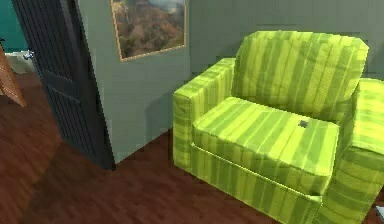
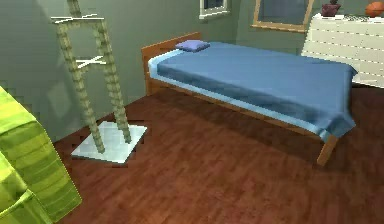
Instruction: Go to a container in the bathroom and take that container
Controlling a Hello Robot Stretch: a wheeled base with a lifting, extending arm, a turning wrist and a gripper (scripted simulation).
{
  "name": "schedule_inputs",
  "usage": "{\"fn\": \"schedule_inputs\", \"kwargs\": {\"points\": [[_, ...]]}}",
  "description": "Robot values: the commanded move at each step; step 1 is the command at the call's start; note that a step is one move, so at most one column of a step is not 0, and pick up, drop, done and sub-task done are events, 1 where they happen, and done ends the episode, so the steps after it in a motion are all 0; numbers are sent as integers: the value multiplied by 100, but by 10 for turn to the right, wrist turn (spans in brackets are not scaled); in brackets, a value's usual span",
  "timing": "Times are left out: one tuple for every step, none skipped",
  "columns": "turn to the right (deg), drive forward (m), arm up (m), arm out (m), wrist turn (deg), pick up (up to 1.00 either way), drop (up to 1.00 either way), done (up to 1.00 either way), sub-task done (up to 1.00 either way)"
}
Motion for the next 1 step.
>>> {"fn": "schedule_inputs", "kwargs": {"points": [[0, 40, 0, 0, 0, 0, 0, 0, 0]]}}
